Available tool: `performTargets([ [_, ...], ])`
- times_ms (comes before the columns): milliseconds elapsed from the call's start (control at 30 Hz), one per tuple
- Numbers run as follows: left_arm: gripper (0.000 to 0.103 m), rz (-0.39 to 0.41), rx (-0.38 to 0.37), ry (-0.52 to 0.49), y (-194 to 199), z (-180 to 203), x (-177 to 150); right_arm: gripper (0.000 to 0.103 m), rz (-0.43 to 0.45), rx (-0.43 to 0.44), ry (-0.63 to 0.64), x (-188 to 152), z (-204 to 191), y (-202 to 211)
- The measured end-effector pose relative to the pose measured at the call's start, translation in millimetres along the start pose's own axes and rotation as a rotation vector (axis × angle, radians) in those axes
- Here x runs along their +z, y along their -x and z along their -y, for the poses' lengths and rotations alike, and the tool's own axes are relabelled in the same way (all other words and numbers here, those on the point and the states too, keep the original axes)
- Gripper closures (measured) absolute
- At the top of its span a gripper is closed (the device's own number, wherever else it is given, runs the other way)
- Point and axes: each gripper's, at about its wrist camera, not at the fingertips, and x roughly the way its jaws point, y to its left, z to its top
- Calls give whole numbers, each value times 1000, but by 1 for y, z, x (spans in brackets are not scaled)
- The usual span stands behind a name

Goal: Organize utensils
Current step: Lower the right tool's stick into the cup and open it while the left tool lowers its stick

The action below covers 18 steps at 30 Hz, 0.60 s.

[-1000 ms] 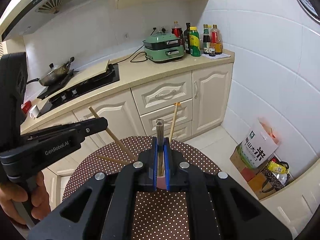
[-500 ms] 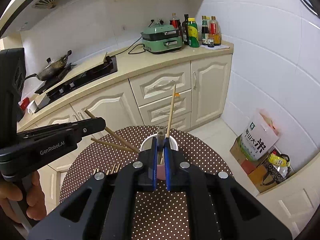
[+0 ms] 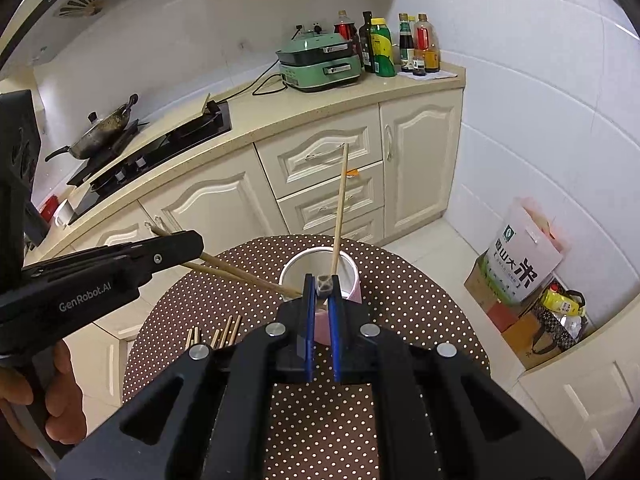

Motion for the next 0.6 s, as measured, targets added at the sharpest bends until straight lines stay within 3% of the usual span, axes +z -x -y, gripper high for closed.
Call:
performTargets([
  [367, 96, -23, 15, -17, 7, 0, -7, 95, 9, 4, -24, -2, -4, 8],
  [600, 93, -19, 32, -34, 19, 1, -16, 82, 30, 12, -33, -7, -11, 24],
])
